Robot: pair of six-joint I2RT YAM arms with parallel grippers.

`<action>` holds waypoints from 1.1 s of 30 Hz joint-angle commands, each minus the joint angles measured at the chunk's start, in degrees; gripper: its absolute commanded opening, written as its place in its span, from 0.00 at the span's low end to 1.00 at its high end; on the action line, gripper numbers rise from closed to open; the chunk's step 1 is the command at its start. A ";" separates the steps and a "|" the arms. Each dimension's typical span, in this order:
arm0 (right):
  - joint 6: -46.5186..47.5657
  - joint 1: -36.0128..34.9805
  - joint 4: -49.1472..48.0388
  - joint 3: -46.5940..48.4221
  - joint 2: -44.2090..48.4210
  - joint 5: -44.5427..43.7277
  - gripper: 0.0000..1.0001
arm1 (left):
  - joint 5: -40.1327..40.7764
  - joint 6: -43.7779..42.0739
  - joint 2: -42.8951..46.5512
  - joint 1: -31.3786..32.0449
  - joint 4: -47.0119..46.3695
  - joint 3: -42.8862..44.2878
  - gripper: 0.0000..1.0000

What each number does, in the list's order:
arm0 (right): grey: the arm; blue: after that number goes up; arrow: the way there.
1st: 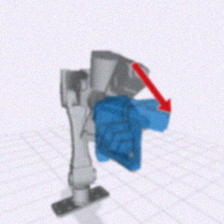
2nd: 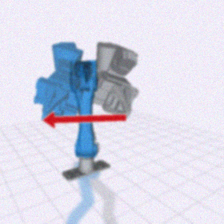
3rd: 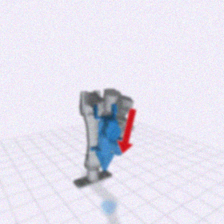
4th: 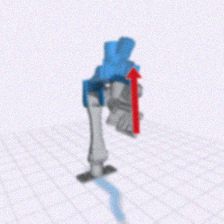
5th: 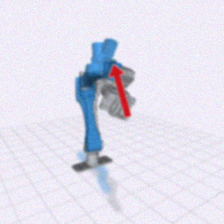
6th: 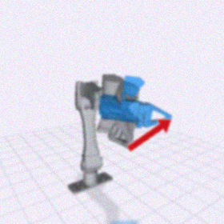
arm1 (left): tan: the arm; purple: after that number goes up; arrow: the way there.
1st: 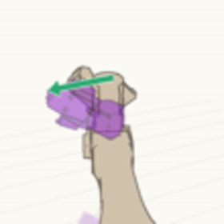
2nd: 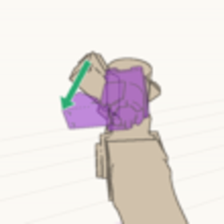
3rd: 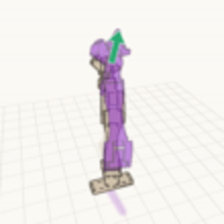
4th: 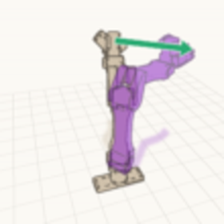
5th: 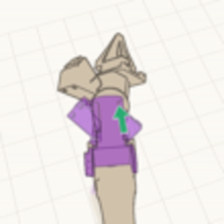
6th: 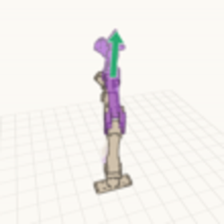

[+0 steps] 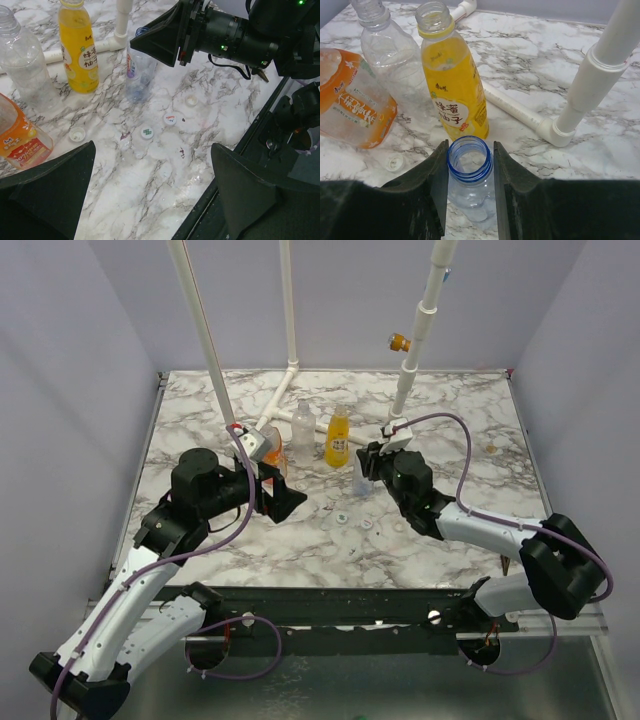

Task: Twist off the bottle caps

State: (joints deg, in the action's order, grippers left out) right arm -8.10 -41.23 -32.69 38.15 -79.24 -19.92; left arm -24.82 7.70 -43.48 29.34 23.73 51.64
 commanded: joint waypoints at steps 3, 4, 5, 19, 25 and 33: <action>-0.37 0.13 -0.37 -1.52 1.11 -1.24 0.40 | 0.56 0.88 -0.97 0.01 0.40 0.99 0.99; -0.37 0.12 -0.20 -1.60 1.35 -1.15 0.43 | 0.48 0.99 -1.09 0.01 0.30 1.01 0.99; -0.38 0.13 0.01 -1.62 1.58 -1.15 0.47 | 0.50 1.01 -1.18 0.01 0.21 1.01 0.99; -0.58 0.13 6.83 0.16 8.07 0.33 1.00 | 5.98 -0.17 0.32 -0.07 0.07 -2.63 0.99; -1.79 0.12 12.98 0.97 13.49 -0.32 1.00 | 12.09 -4.31 1.83 -2.04 -1.71 -9.39 0.99; -3.65 1.64 21.39 -0.48 21.93 -2.31 1.00 | 10.99 -5.34 3.55 -13.33 -6.05 -16.31 0.99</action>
State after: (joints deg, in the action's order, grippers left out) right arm -10.07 -40.84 -17.47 37.60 -61.67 -20.03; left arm -15.05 3.42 -40.93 22.11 21.93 36.91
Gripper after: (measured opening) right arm 0.998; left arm 0.988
